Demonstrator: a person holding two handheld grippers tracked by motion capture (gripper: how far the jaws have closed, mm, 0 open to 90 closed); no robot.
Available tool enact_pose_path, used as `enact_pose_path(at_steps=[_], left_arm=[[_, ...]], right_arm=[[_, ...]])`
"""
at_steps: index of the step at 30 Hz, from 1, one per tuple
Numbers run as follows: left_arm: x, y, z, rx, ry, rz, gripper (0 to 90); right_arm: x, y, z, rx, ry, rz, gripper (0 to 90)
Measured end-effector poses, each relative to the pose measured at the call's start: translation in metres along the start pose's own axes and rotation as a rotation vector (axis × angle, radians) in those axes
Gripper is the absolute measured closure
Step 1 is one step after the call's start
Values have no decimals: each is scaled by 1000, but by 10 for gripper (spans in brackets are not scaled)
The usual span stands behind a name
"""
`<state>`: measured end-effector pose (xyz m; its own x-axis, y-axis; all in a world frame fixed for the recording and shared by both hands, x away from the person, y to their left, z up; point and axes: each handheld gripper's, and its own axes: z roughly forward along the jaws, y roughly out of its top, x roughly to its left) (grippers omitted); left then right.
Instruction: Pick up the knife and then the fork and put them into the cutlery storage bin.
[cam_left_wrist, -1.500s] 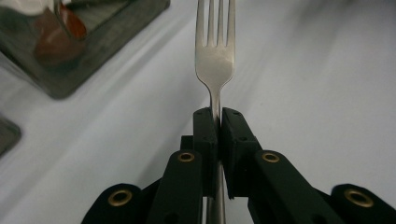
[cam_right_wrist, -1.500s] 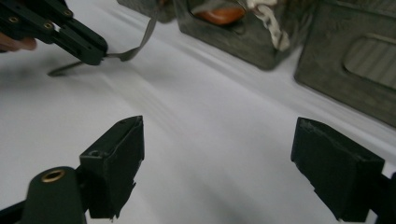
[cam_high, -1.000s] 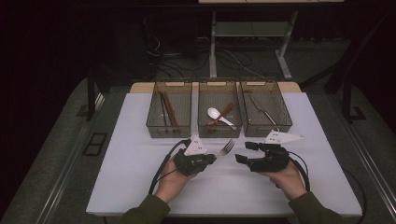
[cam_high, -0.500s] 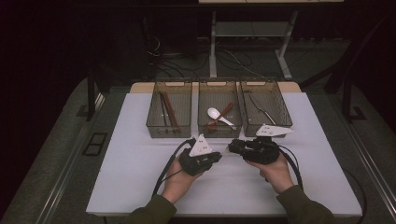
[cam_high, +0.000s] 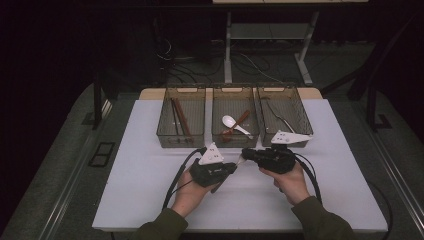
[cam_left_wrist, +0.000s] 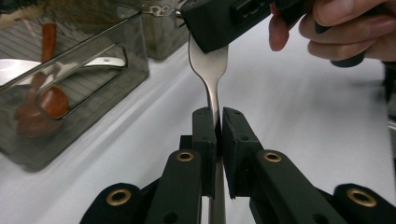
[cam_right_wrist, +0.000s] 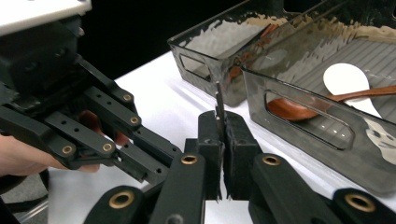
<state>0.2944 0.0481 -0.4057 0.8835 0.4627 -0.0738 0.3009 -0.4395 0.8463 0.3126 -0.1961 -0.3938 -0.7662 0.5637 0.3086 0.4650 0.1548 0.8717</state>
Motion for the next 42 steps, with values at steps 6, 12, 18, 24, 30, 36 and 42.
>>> enact_pose_path(at_steps=[6, 12, 18, 24, 30, 36, 42], left_arm=[[-1, -2, 1, -1, -23, 6, 804], [1, -3, 0, -1, -51, 1, 701], [7, -10, -8, -2, -69, 2, 586], [12, -28, -26, 19, -87, 13, 454], [17, -48, -44, 16, -79, 1, 351], [23, -65, -59, 10, -31, -32, 197], [30, -76, -66, 24, 13, -74, 75]], right_arm=[[3, 1, -1, -4, -5, -15, 871], [0, 3, -6, -13, -14, -13, 871], [-3, 4, -13, -19, -33, -17, 871], [-8, 6, -22, -24, -61, -25, 871], [-14, 8, -30, -33, -86, -21, 870], [-21, 10, -39, -40, -110, -21, 871], [-26, 16, -44, -36, -130, -31, 871]])
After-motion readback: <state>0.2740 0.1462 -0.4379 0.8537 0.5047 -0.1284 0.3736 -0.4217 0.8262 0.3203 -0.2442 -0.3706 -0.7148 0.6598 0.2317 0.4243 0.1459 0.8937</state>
